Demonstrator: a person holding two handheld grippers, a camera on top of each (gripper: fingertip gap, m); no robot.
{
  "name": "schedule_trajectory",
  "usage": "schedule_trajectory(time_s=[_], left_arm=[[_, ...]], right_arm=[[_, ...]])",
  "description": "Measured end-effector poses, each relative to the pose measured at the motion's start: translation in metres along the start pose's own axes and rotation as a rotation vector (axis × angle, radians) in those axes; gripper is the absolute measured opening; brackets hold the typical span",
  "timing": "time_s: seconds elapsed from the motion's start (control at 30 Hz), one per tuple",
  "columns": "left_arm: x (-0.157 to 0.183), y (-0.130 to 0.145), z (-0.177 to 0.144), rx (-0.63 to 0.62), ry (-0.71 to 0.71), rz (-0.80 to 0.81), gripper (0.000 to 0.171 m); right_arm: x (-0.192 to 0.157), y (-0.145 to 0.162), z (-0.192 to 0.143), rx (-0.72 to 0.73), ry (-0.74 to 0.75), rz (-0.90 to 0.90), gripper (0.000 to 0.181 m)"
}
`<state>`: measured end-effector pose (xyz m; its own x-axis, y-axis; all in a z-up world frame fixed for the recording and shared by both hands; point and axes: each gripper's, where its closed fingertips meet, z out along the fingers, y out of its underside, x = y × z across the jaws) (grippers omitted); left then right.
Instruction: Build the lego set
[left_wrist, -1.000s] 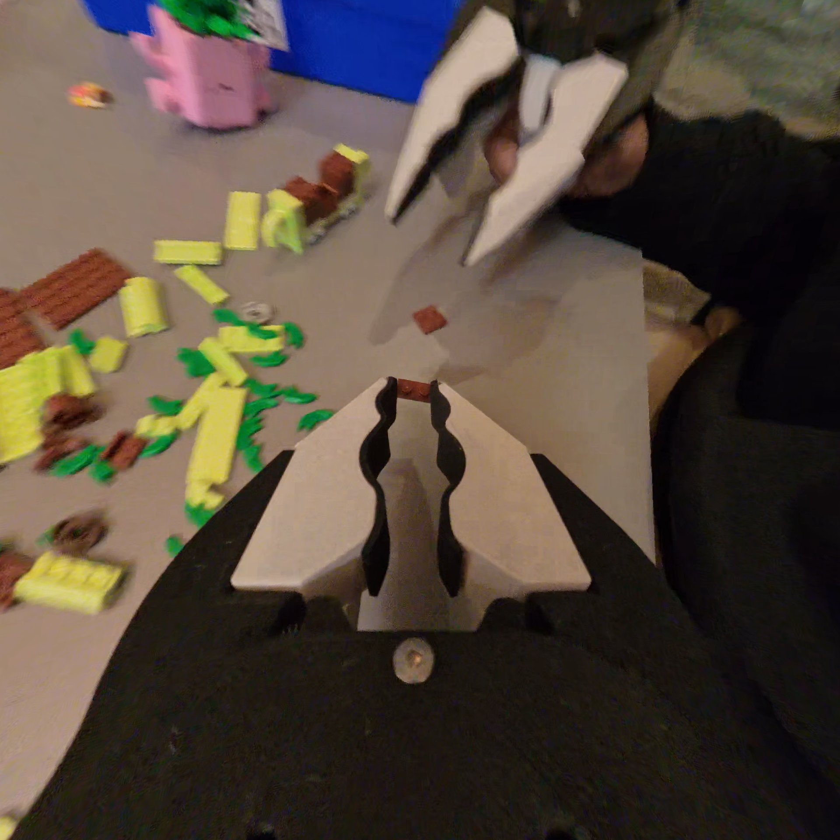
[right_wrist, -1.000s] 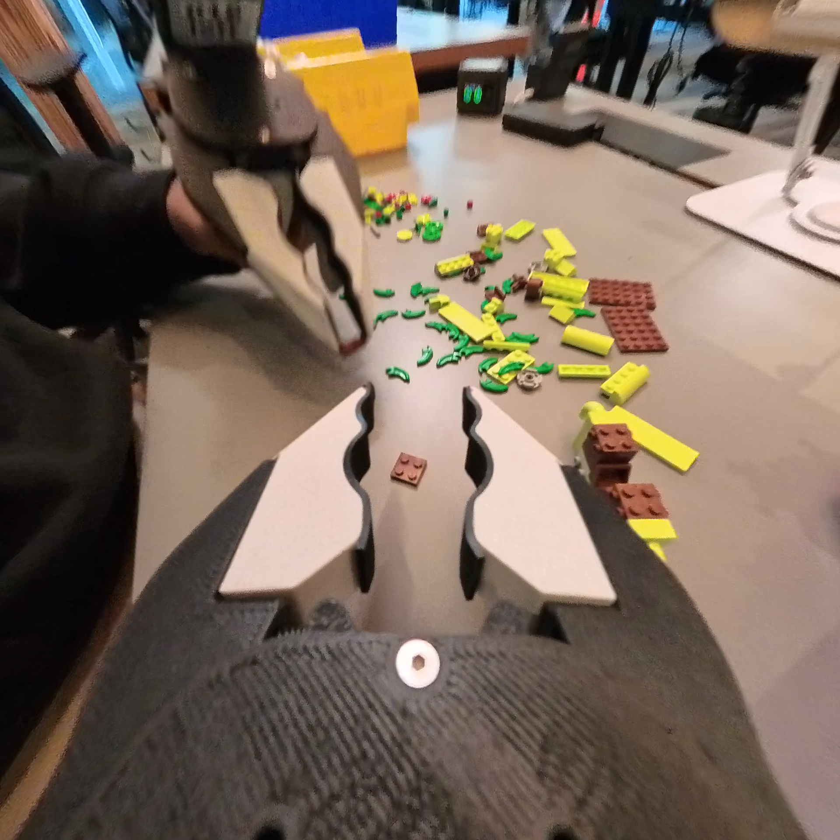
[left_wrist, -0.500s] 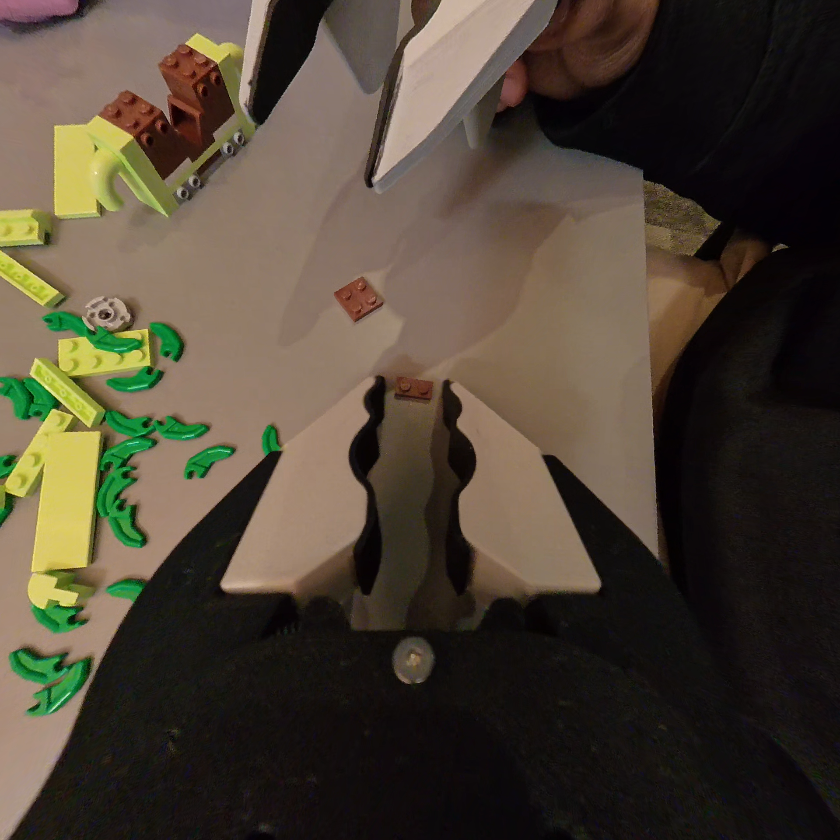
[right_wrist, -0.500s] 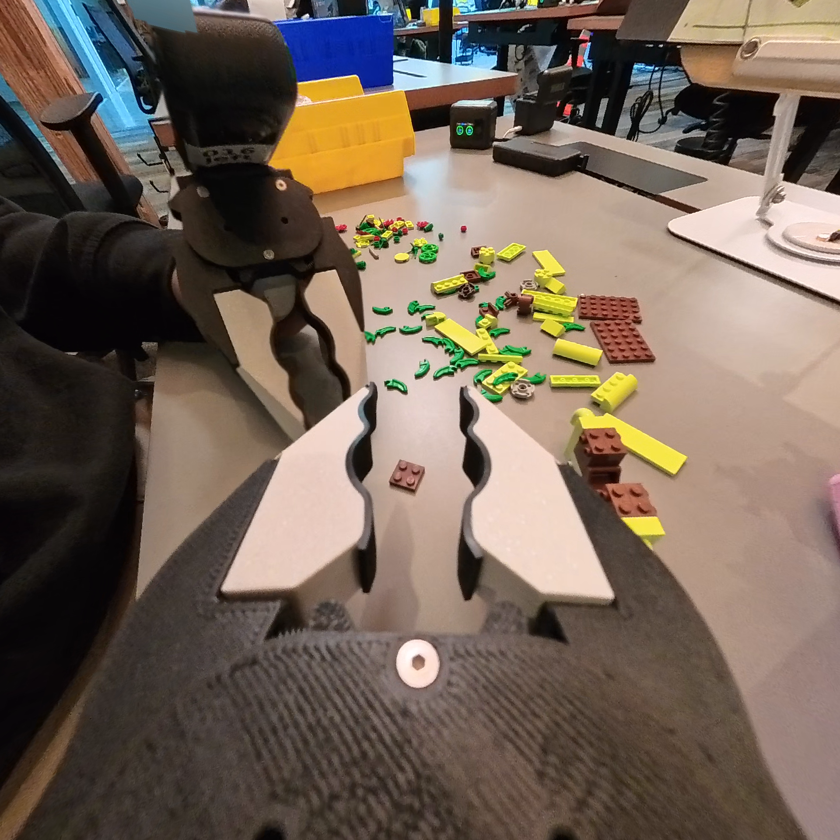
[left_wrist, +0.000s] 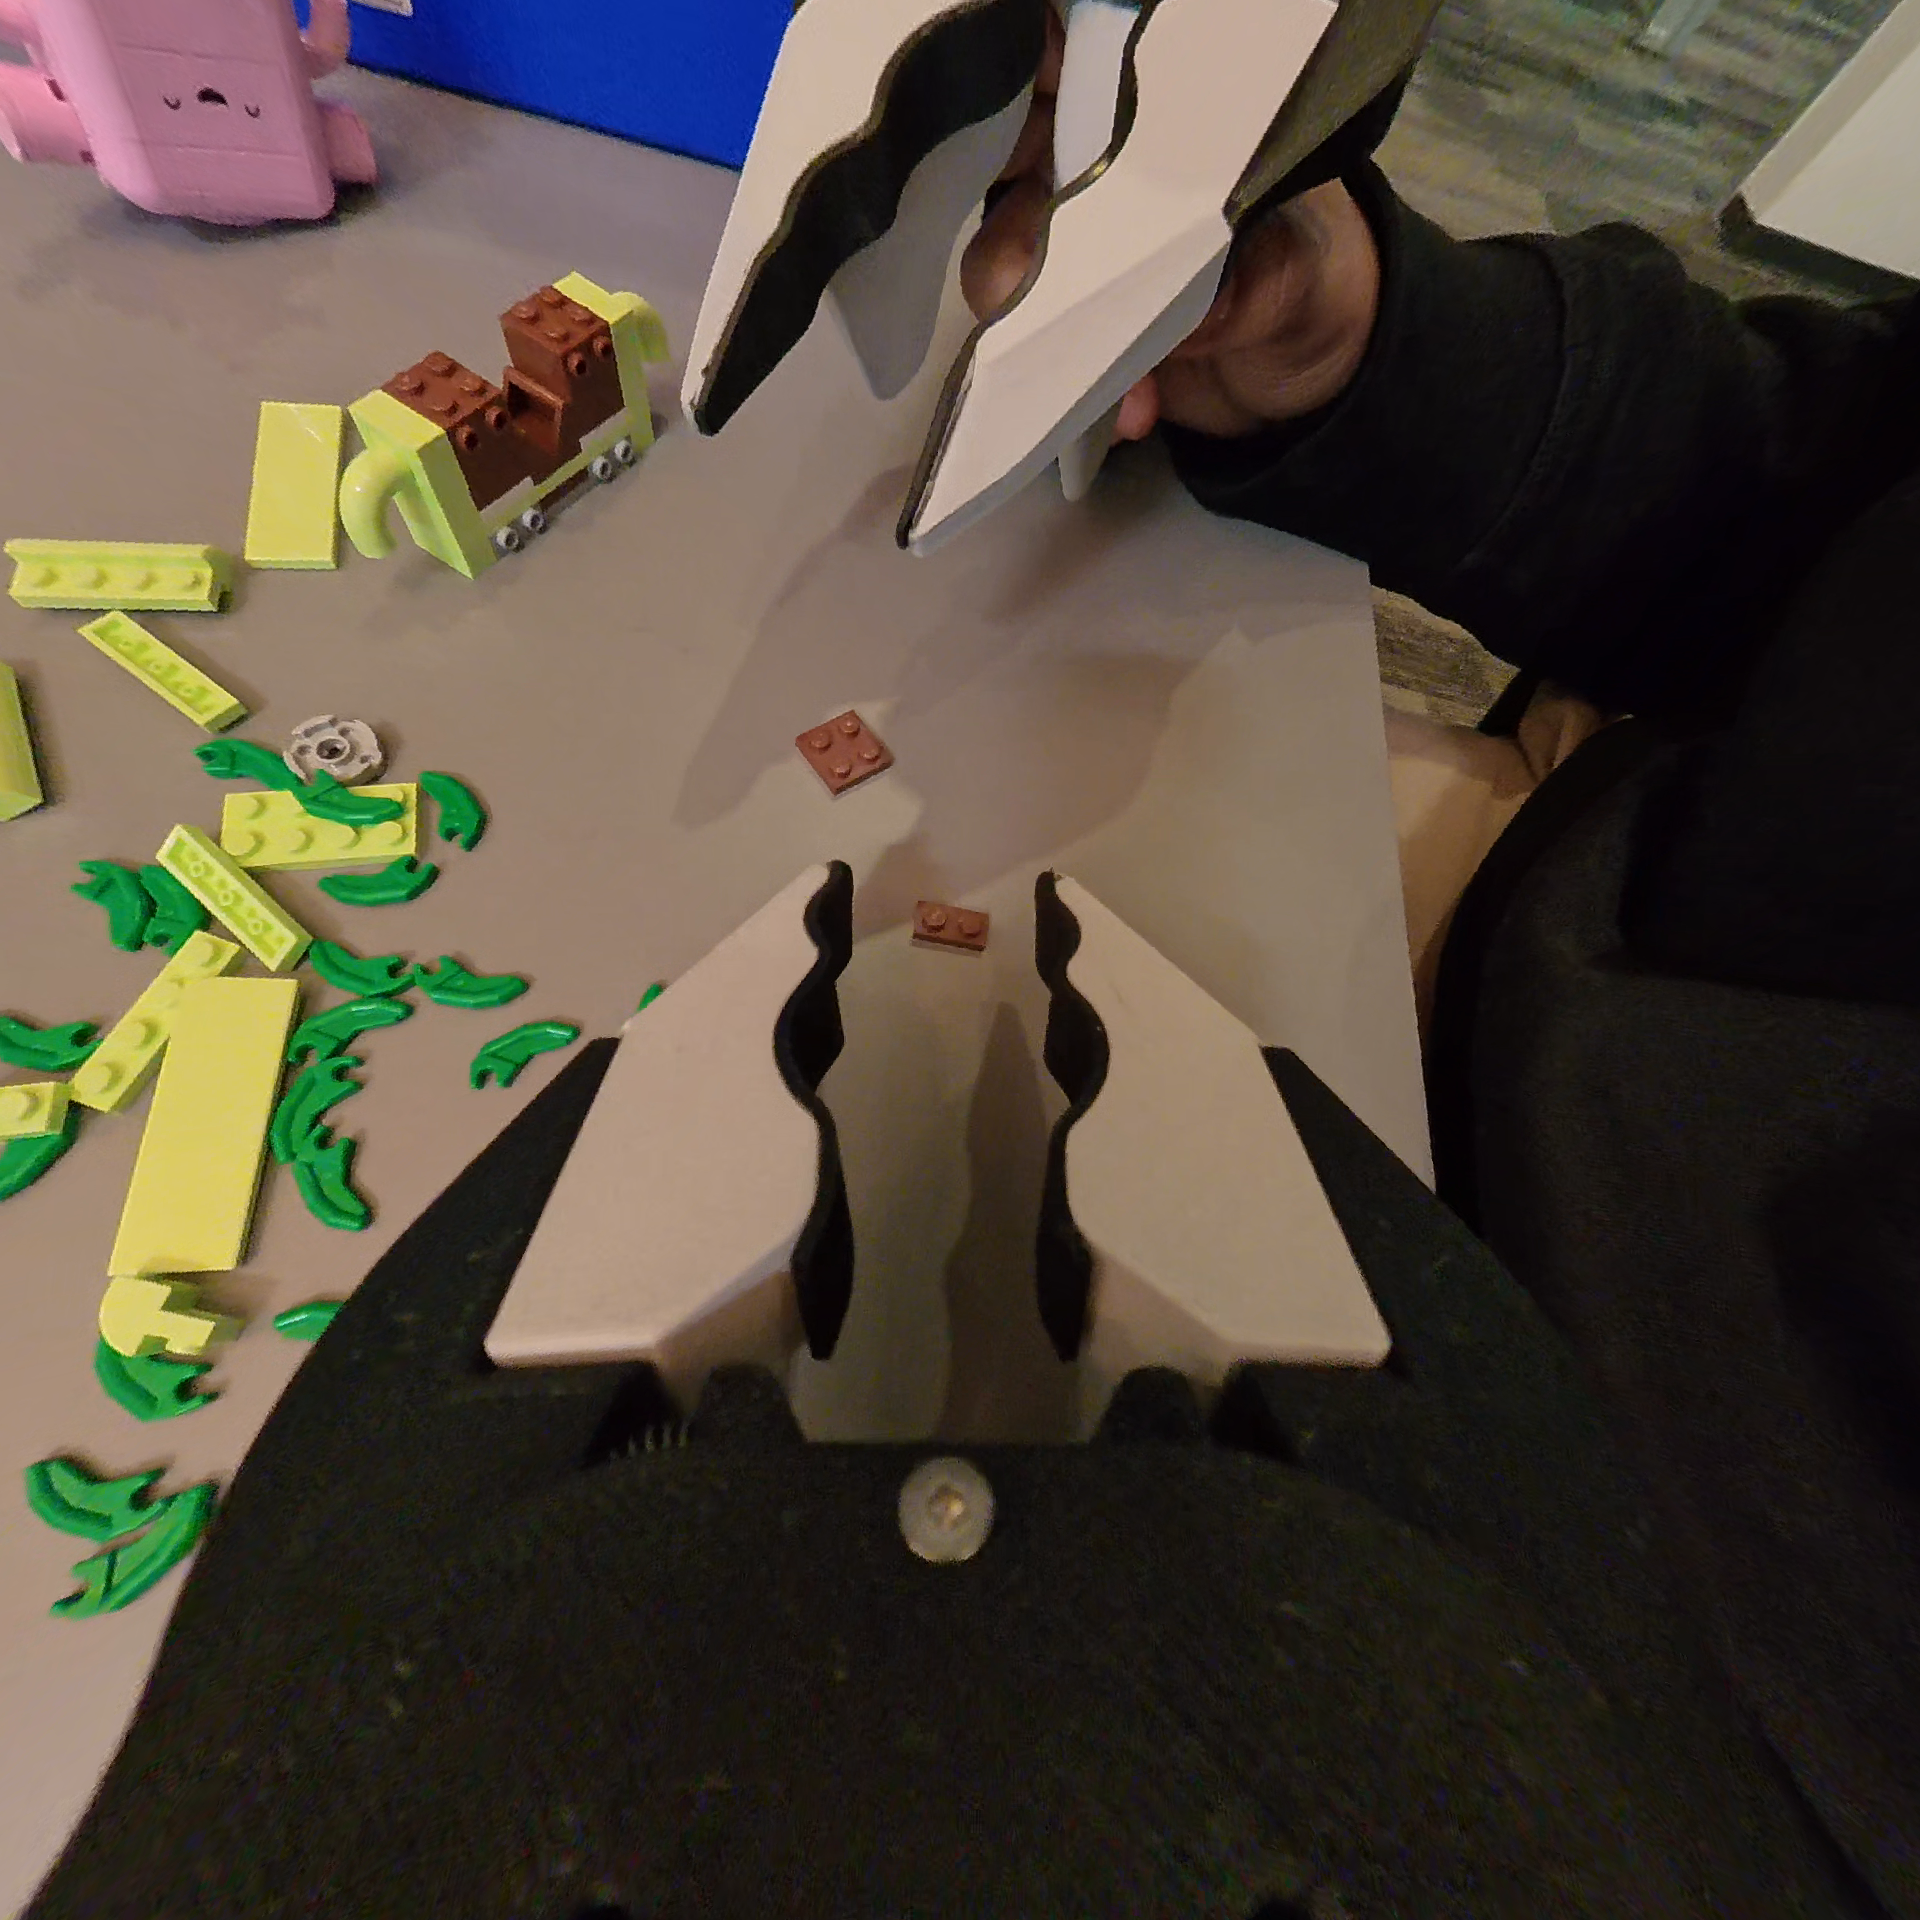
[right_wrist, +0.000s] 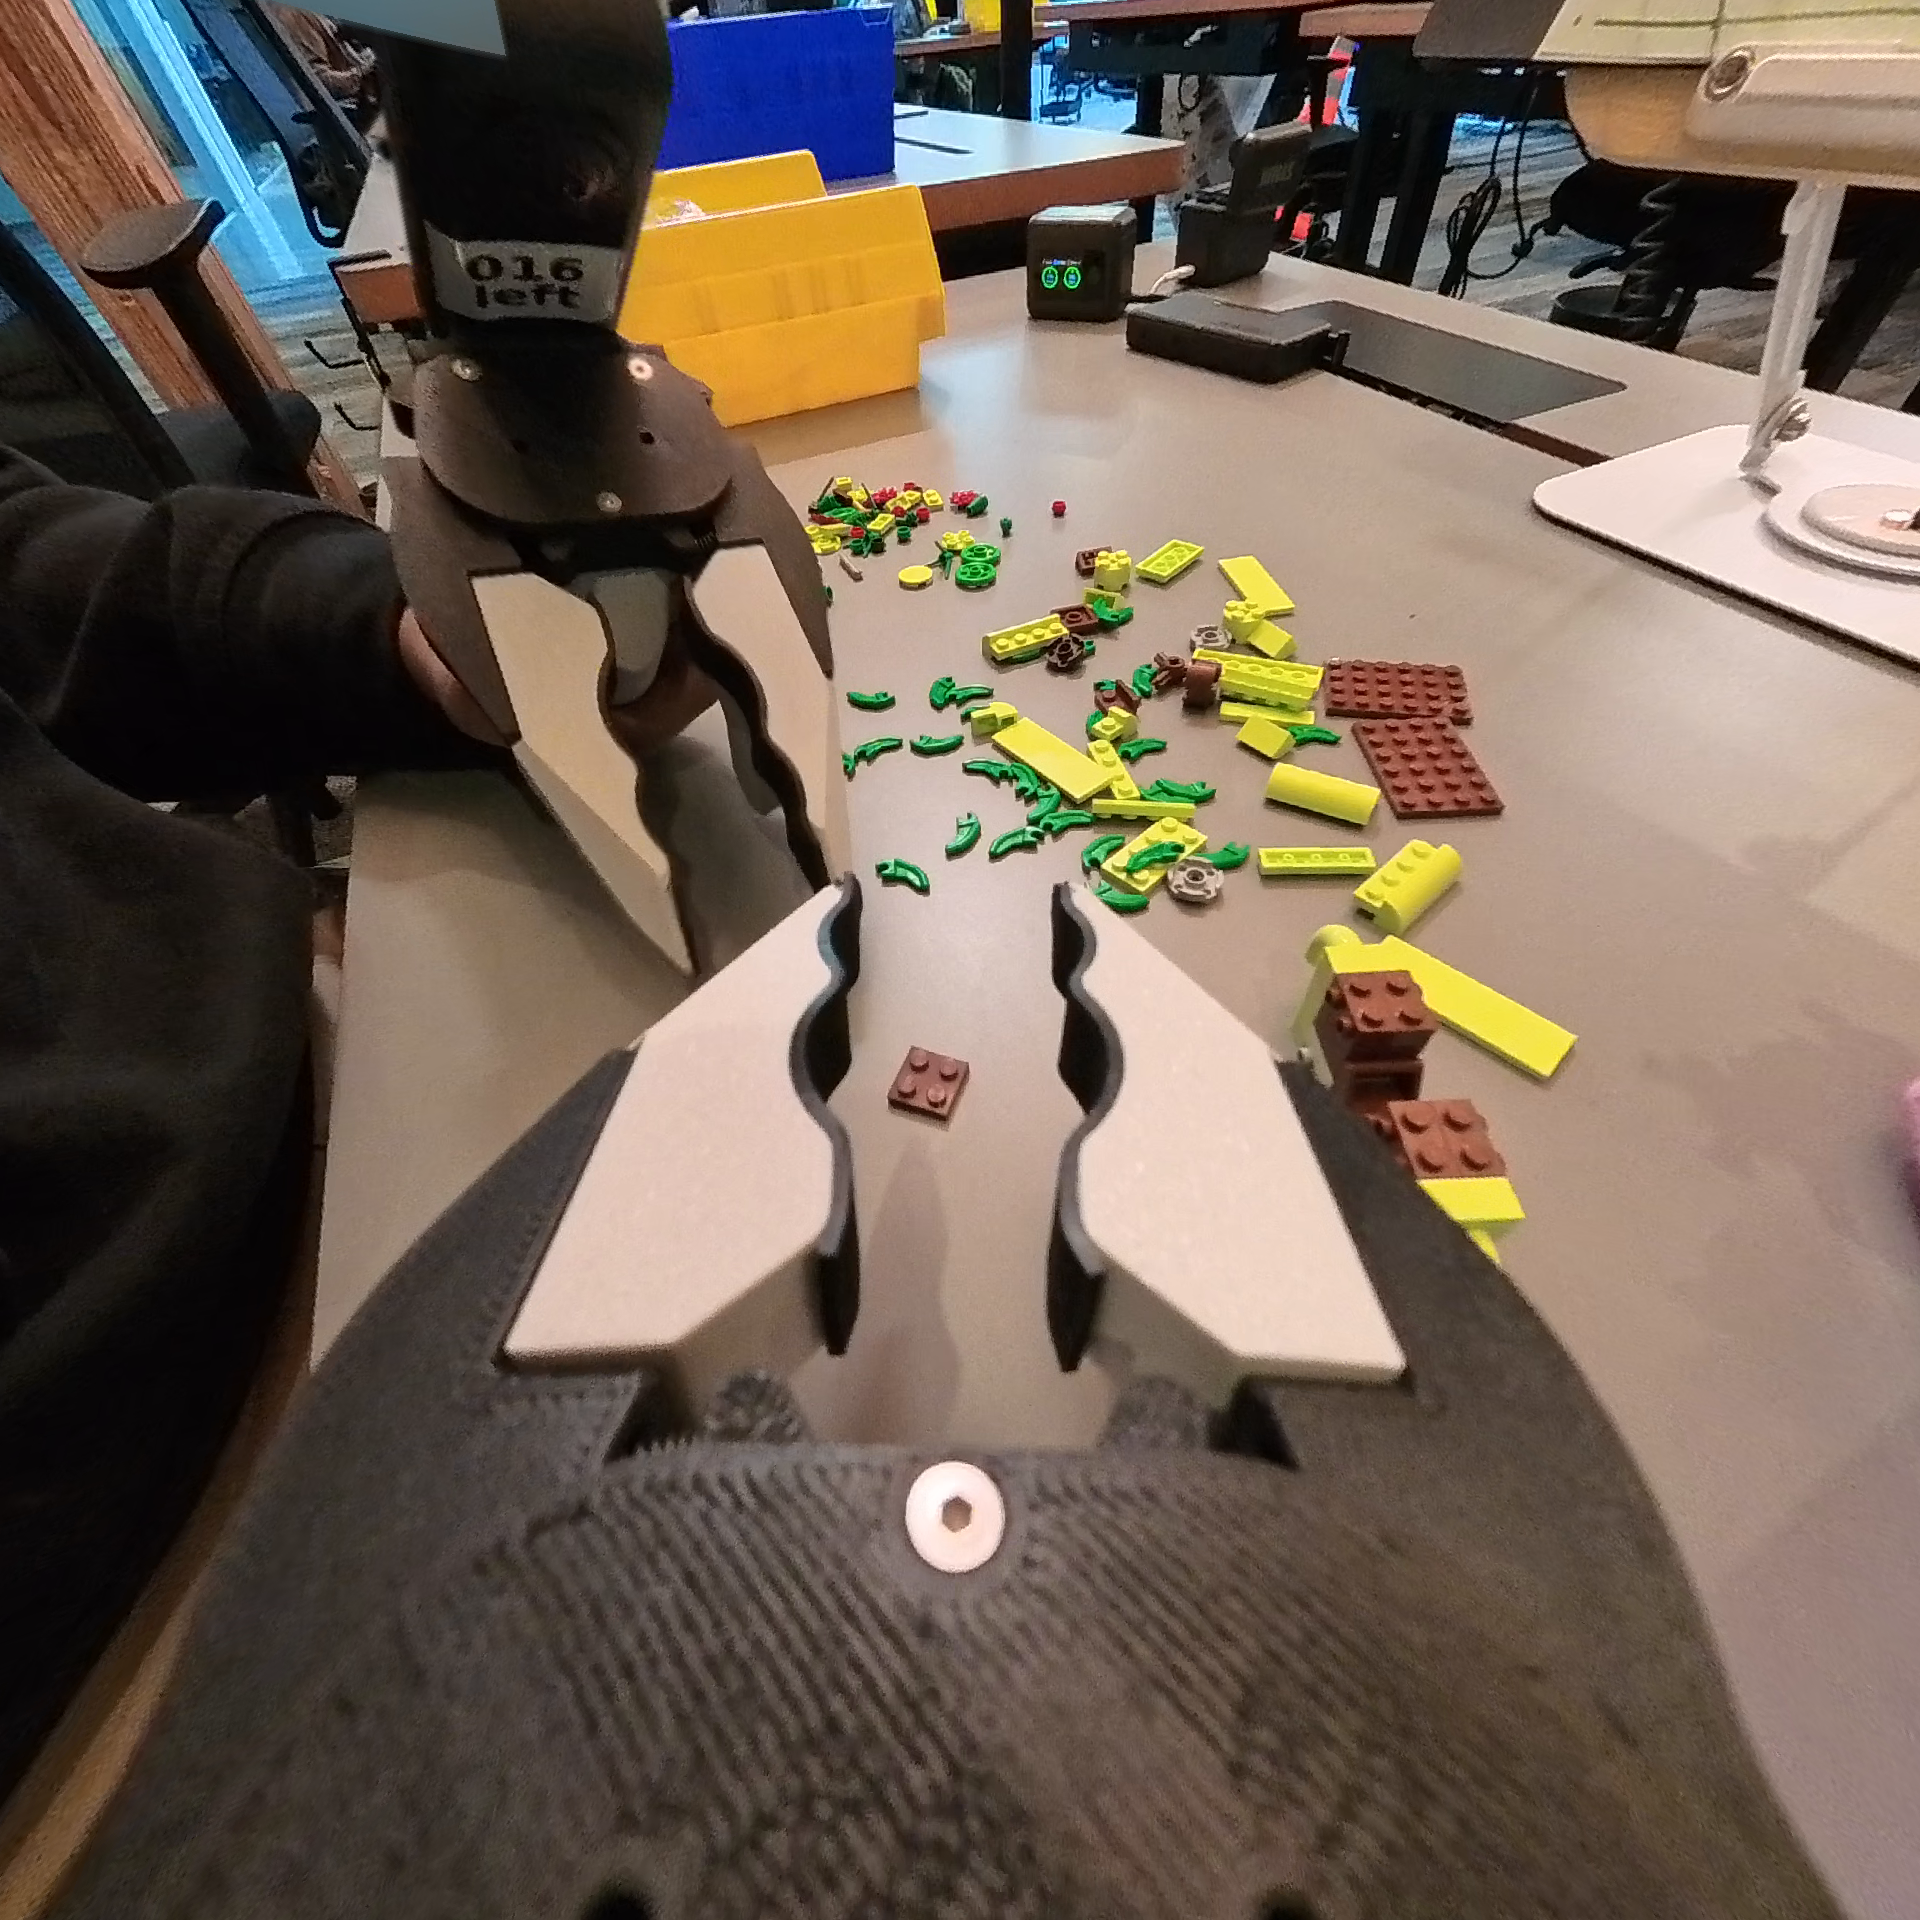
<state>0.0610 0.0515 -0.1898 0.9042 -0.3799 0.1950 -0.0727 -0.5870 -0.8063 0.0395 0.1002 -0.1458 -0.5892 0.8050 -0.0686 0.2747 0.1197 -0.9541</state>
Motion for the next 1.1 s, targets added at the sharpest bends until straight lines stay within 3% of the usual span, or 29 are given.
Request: schedule_trajectory(time_s=[1.1], left_arm=[[-0.0031, -0.0005, 0.0008, -0.002, -0.029, 0.013, 0.038]], right_arm=[[0.0009, 0.0048, 0.0042, -0.037, 0.008, -0.006, 0.035]])
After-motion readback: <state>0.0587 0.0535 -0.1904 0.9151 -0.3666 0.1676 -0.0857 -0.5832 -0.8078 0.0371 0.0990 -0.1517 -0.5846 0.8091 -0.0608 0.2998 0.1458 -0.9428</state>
